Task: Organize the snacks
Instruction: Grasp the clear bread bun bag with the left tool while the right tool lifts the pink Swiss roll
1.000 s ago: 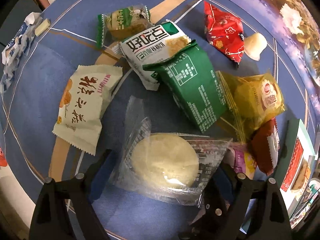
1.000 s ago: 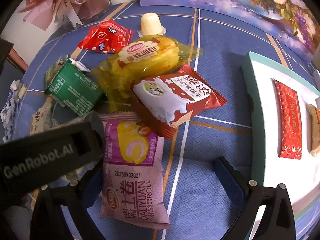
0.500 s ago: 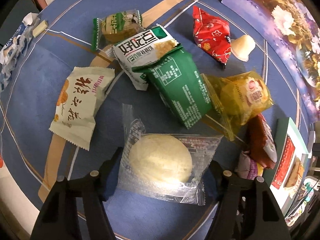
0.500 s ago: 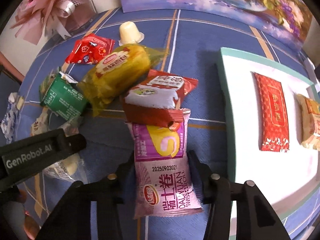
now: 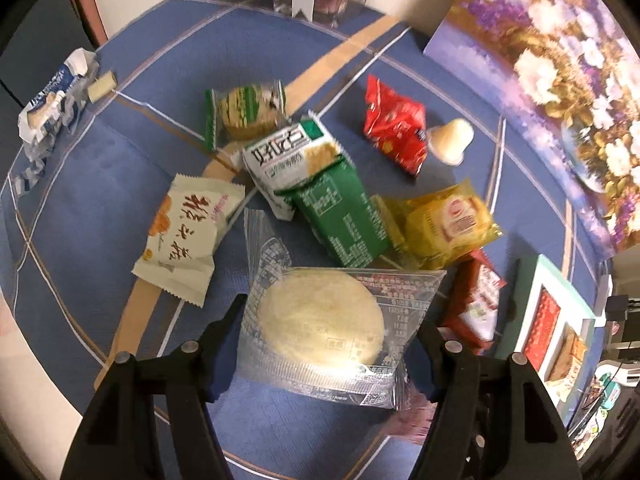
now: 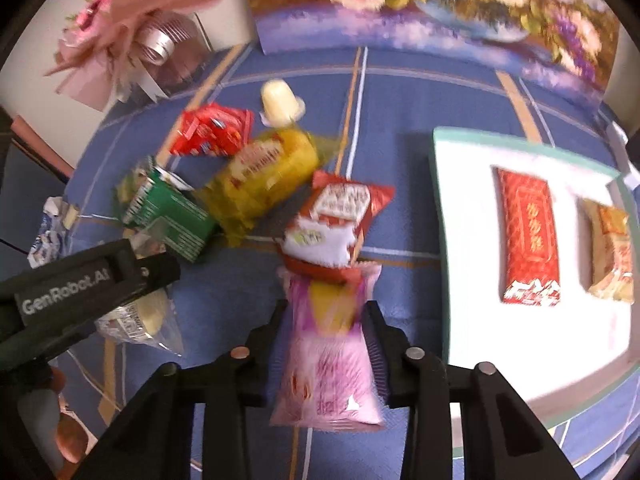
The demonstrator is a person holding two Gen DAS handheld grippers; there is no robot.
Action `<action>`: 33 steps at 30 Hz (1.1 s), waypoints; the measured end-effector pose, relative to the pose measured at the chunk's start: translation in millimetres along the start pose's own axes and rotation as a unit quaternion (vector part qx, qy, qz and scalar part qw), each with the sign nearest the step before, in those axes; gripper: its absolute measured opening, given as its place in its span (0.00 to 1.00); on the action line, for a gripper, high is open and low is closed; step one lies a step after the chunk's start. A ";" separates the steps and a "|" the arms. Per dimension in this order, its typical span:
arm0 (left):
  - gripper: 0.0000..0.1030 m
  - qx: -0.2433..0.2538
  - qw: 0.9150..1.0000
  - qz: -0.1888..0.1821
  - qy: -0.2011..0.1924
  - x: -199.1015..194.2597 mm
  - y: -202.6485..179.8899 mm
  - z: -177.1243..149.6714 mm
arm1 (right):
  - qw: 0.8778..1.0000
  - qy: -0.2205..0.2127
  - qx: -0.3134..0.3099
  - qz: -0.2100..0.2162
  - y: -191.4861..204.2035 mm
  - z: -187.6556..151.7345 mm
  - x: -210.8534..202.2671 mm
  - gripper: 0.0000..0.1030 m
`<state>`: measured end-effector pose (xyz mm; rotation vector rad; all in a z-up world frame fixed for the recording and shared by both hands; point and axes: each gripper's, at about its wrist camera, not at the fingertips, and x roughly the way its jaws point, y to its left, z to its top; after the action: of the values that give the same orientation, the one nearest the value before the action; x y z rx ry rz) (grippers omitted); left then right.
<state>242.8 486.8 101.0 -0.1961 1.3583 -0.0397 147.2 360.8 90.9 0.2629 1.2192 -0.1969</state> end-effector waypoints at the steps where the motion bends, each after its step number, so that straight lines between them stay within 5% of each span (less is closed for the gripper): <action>1: 0.69 0.001 1.000 -0.002 -0.004 -4.2 0.0 0.0 | 1.000 -0.008 -0.002 0.002 1.4 2.0 -5.8 0.36; 5: 0.69 0.001 1.000 -0.003 -0.015 -11.9 -4.3 -2.8 | 1.000 -0.020 -0.010 0.004 2.1 2.9 -15.0 0.36; 13: 0.69 -0.001 1.000 0.012 0.014 5.6 11.9 -14.8 | 0.999 0.031 0.000 0.010 -5.2 -5.4 11.7 0.37; 16: 0.69 0.000 1.000 0.015 0.027 14.2 11.1 -16.2 | 0.999 0.039 -0.006 0.005 -0.6 -7.4 17.4 0.48; 33: 0.69 0.005 0.998 0.021 0.050 36.6 9.5 -23.2 | 0.998 0.062 -0.021 -0.006 11.2 -20.7 38.3 0.40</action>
<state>227.1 488.2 59.5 -0.1586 1.4620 -0.0216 144.7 377.5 49.2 0.2342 1.3466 -0.1672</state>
